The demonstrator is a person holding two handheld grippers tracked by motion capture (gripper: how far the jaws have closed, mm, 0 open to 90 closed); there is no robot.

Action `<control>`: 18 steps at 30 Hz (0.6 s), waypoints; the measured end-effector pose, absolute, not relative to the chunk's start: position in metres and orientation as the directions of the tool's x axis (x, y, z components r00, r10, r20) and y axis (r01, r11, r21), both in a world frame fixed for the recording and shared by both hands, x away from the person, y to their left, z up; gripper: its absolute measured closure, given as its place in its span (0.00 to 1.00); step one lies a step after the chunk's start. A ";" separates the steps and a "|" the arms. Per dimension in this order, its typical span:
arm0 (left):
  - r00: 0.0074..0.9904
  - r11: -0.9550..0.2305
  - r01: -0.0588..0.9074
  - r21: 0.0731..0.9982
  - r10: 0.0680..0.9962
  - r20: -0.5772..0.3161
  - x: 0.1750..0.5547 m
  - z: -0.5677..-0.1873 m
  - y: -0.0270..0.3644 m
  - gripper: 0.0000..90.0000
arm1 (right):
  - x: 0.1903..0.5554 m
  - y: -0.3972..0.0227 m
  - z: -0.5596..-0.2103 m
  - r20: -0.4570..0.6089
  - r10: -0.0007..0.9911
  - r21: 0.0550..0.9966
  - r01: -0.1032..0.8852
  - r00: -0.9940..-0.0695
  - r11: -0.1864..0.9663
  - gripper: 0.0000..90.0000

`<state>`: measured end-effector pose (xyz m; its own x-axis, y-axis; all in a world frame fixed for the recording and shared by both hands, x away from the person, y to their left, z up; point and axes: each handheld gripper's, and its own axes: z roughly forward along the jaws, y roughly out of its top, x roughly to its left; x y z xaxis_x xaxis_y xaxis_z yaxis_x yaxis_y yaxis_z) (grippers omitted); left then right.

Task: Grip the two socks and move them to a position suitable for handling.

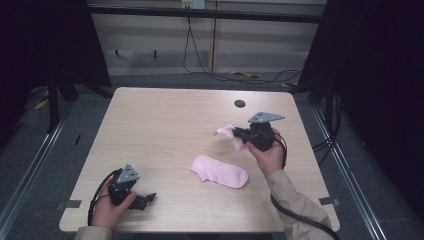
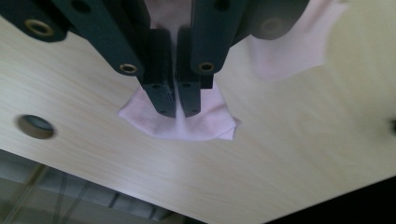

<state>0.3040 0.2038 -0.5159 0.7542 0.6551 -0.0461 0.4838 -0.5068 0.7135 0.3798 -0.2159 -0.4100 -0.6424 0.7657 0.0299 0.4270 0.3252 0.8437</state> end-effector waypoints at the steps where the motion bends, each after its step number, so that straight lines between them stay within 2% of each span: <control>1: 0.753 -0.507 0.485 0.712 0.656 -0.045 0.304 -0.516 0.204 0.00 | 0.372 -0.209 -0.409 0.029 0.743 0.847 0.411 -0.669 0.337 0.96; 5: 0.753 -0.507 0.485 0.712 0.656 -0.046 0.304 -0.516 0.204 0.00 | 0.338 -0.178 -0.409 0.048 0.645 0.859 0.361 -0.763 0.363 0.96; 12: 0.751 -0.510 0.481 0.713 0.659 -0.035 0.304 -0.515 0.205 0.00 | 0.296 -0.131 -0.421 0.063 0.507 0.878 0.290 -0.860 0.382 0.96; 13: 0.749 -0.504 0.486 0.714 0.661 -0.043 0.303 -0.516 0.206 0.00 | 0.291 -0.126 -0.425 0.058 0.485 0.874 0.279 -0.873 0.398 0.94; 16: 0.747 -0.501 0.485 0.717 0.664 -0.042 0.303 -0.516 0.206 0.01 | 0.279 -0.120 -0.447 0.061 0.463 0.839 0.297 -0.884 0.456 0.71; 18: 0.746 -0.500 0.487 0.716 0.664 -0.044 0.302 -0.516 0.206 0.01 | 0.273 -0.127 -0.462 0.073 0.469 0.826 0.317 -0.880 0.466 0.68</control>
<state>0.3025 0.2063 -0.5155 0.7463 0.6641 -0.0440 0.4871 -0.4999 0.7161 0.2735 -0.1269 -0.4618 -0.8801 0.4691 0.0732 0.3170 0.4658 0.8261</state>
